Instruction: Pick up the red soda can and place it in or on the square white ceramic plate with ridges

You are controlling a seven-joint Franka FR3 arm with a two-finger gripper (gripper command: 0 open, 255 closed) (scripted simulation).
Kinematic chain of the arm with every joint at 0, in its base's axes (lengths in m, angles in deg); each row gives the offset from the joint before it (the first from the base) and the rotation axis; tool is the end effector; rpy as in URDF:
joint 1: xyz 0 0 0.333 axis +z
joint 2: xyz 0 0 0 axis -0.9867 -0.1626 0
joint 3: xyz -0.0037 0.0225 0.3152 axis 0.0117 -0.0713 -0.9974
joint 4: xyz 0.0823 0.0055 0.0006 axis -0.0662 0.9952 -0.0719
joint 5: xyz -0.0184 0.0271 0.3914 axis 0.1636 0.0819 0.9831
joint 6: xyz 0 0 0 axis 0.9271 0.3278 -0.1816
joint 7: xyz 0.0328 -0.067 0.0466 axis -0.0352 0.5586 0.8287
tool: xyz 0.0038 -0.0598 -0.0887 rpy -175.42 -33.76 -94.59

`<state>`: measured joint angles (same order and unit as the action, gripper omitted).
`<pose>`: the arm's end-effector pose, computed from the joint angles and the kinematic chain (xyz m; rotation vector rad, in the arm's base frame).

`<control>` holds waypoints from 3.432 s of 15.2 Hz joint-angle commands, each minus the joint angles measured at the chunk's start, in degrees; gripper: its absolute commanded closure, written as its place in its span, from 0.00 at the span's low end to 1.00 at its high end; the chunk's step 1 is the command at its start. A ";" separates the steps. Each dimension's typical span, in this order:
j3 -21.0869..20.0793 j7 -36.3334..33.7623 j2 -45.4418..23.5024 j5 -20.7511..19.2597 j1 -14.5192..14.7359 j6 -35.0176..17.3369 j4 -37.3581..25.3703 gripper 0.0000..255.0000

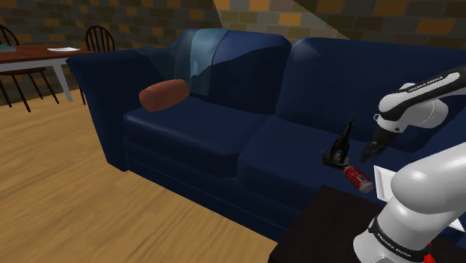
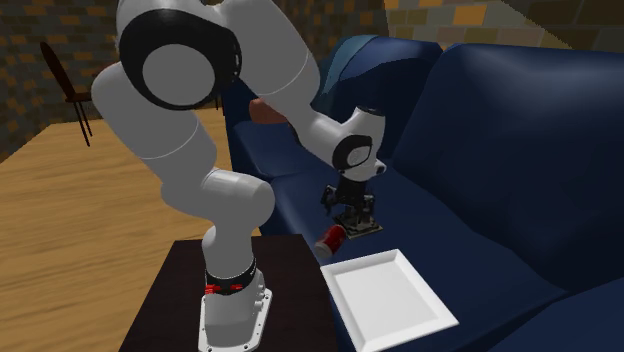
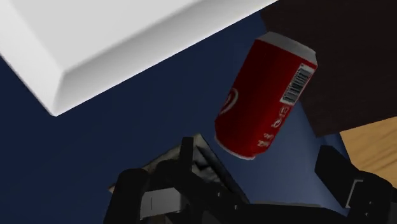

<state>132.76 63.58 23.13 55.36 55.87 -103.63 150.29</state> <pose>0.1319 -0.3297 0.2947 -2.9726 0.4477 -0.0974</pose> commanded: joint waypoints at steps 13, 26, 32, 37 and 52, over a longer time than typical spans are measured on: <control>14.25 5.63 -11.92 11.63 11.34 -18.39 6.95 0.00; 14.23 5.62 -11.90 11.61 11.31 -18.33 6.91 1.00; 8.23 1.03 -6.68 6.02 4.11 -13.15 6.74 1.00; 3.24 -2.44 -0.73 2.56 -1.11 -6.63 6.09 1.00; 4.63 3.90 6.21 -2.36 -9.78 7.30 -0.89 1.00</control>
<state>135.95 65.63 29.85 53.47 46.58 -96.85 150.46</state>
